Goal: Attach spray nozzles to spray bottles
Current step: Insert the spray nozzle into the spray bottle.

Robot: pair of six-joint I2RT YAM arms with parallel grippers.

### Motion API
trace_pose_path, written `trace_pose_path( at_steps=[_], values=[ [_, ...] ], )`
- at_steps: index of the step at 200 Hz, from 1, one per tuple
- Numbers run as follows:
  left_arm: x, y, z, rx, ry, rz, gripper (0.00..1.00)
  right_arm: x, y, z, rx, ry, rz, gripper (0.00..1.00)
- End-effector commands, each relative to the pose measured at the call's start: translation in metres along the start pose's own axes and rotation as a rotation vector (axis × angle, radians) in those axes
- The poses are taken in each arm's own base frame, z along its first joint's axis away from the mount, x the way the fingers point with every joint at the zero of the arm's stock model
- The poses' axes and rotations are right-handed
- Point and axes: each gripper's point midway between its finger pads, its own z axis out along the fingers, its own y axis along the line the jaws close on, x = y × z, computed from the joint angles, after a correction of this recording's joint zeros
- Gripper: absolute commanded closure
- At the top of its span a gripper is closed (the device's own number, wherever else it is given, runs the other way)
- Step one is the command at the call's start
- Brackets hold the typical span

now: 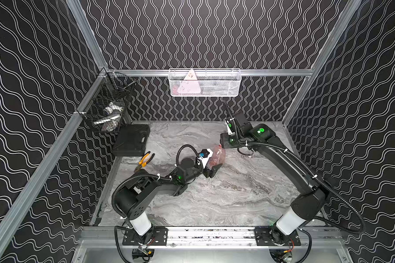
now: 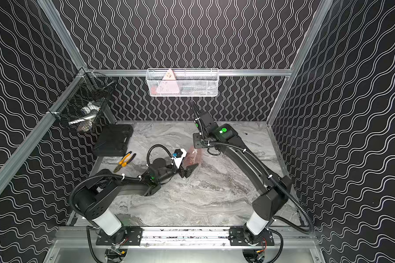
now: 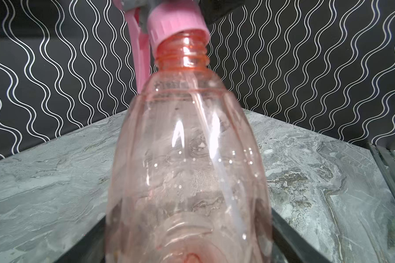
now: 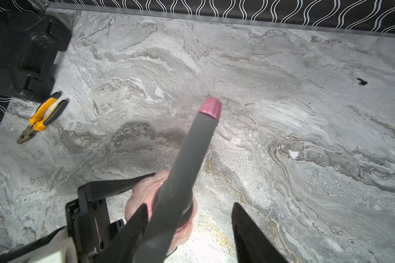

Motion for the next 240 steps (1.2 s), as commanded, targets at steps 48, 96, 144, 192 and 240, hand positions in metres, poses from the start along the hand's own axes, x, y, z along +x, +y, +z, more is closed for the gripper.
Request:
trace_pose_path(
  at_steps=[48,96,144,192,240],
  values=[
    [-0.018,-0.003,-0.001,0.010,-0.064,0.033,0.45,-0.018,0.013,0.016,-0.034,-0.022,0.020,0.51],
    [-0.024,-0.006,-0.005,0.022,-0.085,0.040,0.44,-0.015,0.008,0.016,-0.018,-0.022,0.003,0.76],
    [-0.047,-0.009,-0.008,0.065,-0.205,-0.047,0.43,-0.012,0.009,0.004,-0.147,-0.104,0.060,0.83],
    [-0.059,-0.006,-0.011,0.108,-0.268,-0.129,0.46,-0.012,0.012,-0.005,-0.229,-0.214,0.106,0.84],
    [-0.064,0.000,-0.012,0.077,-0.283,-0.125,0.46,-0.009,0.010,0.001,-0.219,-0.208,0.149,0.84]
  ],
)
